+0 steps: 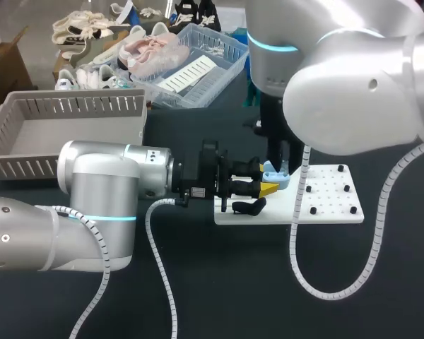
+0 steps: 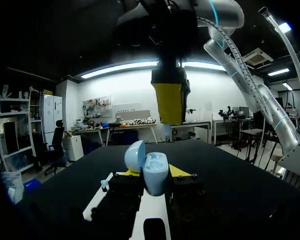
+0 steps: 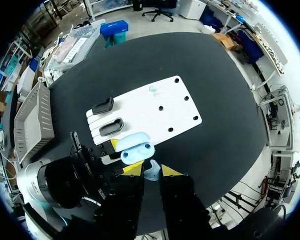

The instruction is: Pick up each earbud case from the left stands, insert the matching earbuds, close the lid, and place the case in the box.

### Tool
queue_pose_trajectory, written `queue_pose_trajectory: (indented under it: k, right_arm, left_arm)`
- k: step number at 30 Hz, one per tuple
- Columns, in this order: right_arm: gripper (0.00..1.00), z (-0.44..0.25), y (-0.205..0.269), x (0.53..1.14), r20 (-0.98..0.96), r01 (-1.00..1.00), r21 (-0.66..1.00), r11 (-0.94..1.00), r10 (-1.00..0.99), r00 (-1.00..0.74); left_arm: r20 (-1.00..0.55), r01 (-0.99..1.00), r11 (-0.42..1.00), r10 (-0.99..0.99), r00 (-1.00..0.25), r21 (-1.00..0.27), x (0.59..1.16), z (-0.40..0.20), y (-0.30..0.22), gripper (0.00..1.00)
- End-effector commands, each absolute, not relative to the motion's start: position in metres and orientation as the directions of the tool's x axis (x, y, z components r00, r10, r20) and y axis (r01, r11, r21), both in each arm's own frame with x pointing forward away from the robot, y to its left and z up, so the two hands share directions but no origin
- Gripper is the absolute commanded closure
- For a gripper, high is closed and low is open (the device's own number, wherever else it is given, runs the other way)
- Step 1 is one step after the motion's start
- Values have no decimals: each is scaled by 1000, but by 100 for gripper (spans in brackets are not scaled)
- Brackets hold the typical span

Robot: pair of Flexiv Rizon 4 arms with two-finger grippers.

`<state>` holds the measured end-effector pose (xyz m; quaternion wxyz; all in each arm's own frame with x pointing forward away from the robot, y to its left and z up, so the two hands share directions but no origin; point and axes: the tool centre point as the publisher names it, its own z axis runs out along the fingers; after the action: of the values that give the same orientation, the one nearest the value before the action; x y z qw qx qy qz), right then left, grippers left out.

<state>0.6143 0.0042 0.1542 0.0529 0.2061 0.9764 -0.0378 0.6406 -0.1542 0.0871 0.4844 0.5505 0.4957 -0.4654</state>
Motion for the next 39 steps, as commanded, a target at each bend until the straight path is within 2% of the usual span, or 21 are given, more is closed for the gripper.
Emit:
queue_pose_trajectory:
  k: [1,16,39]
  right_arm:
    - [100,151,6,619,-109,416,-57,908,409,-906]
    - [100,145,6,623,-101,439,-24,898,435,-895]
    - [100,138,1,625,-114,368,-10,930,365,-924]
  left_arm:
    - [-993,997,-38,92,77,73,641,86,-155,100]
    - [-993,997,-38,92,77,73,641,86,-155,100]
    - [-993,997,-38,92,77,73,641,86,-155,100]
